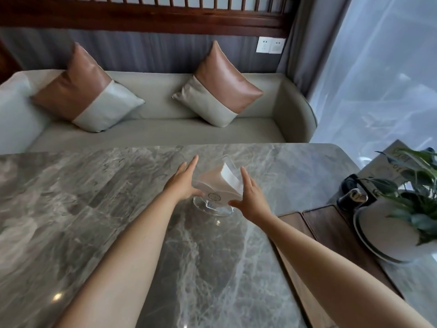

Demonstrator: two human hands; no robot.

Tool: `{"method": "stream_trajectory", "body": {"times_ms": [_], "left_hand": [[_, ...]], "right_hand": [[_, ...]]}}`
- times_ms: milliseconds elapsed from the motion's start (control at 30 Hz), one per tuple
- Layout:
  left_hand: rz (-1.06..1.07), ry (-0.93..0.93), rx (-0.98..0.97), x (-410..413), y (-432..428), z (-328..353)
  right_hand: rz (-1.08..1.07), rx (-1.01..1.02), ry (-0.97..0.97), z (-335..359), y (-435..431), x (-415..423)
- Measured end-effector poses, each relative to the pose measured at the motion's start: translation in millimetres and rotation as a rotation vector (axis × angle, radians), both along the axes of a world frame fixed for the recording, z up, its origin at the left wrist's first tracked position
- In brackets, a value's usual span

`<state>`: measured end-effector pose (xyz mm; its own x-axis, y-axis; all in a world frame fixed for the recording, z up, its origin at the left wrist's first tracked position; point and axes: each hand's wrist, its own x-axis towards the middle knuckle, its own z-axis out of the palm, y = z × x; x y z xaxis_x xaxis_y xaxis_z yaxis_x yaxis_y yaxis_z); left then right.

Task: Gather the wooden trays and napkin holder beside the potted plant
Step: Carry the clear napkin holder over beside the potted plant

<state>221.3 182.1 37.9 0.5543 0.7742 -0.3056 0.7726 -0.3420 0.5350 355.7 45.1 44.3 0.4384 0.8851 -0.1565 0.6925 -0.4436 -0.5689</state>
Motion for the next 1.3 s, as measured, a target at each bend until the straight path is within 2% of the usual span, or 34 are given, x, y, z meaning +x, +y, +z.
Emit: {"method": "stream_trajectory", "body": {"times_ms": [300,533,667,867,1100,1300], "left_hand": [[-0.051,-0.055,0.023,13,0,4],[-0.083,0.029,0.030,2,-33,13],[-0.149,0.112,0.053,-5,-63,22],[-0.243,0.132,0.129,-5,-108,51],[-0.352,0.070,0.219,29,-168,89],[-0.483,-0.002,0.254,78,-233,102]], "right_hand": [[-0.092,0.054,0.072,-5,-1,0],[-0.109,0.062,0.118,-3,-33,-6],[-0.107,0.041,0.140,0,-65,-11],[-0.139,0.116,0.185,15,-118,-11],[-0.209,0.232,0.098,47,-189,20],[-0.295,0.252,0.051,65,-268,56]]}}
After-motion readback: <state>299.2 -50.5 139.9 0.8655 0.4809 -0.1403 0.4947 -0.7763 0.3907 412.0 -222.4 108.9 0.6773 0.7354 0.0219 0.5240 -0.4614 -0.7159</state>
